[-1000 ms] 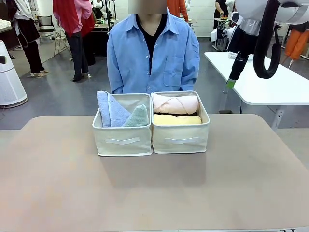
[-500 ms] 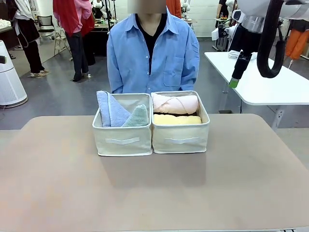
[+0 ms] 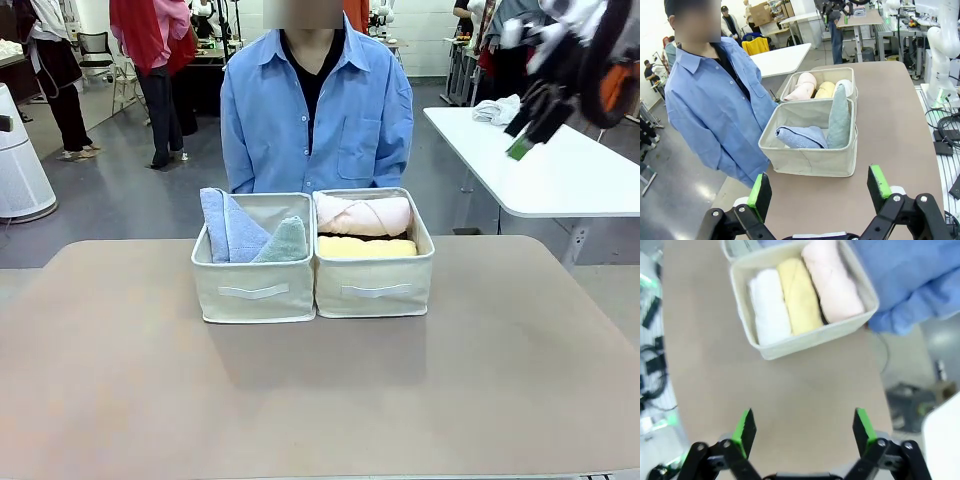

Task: Sort the towels based on their folding style.
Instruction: Pick up another triangle-folded towel from the table and place it in the left Fabric basket.

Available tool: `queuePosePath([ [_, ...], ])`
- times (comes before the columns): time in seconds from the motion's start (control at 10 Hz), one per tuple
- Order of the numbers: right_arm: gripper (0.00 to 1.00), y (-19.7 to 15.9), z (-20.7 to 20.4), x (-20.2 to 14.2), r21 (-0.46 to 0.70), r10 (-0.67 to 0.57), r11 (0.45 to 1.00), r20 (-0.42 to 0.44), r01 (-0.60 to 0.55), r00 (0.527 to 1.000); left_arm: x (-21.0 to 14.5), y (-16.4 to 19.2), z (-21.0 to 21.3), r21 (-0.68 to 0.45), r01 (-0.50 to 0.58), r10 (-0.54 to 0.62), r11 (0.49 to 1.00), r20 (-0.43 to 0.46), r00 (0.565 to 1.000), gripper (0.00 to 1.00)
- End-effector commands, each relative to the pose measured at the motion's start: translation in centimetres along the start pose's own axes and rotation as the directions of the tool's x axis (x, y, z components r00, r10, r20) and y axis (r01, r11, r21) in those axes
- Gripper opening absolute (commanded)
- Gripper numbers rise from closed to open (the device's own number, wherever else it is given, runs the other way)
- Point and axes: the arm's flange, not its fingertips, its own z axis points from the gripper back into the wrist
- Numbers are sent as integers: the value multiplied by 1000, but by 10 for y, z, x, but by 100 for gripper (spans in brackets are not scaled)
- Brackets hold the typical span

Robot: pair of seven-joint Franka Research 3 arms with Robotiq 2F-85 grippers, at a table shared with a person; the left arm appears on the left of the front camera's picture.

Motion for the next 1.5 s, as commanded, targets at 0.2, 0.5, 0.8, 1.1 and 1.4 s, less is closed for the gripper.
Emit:
queuePosePath([
  [0.2, 100, -37, 29, -114, 273, -33, 957, 436, -97, 899, 1, -1, 0, 3, 12, -12, 1000, 18, 1000, 100],
  [0.5, 100, -36, 56, -159, 211, -42, 971, 618, -115, 785, 1, -1, 0, 3, 12, -12, 1000, 18, 1000, 100],
  [0.8, 100, -24, 94, -184, 160, -42, 982, 697, -98, 716, 1, -1, 0, 3, 12, -12, 1000, 18, 1000, 100],
  [1.1, 100, -24, 84, -184, 165, -33, 981, 666, -104, 745, 1, -1, 0, 3, 12, -12, 1000, 18, 1000, 100],
  [1.4, 100, -24, 84, -184, 165, -33, 981, 666, -104, 745, 1, -1, 0, 3, 12, -12, 1000, 18, 1000, 100],
])
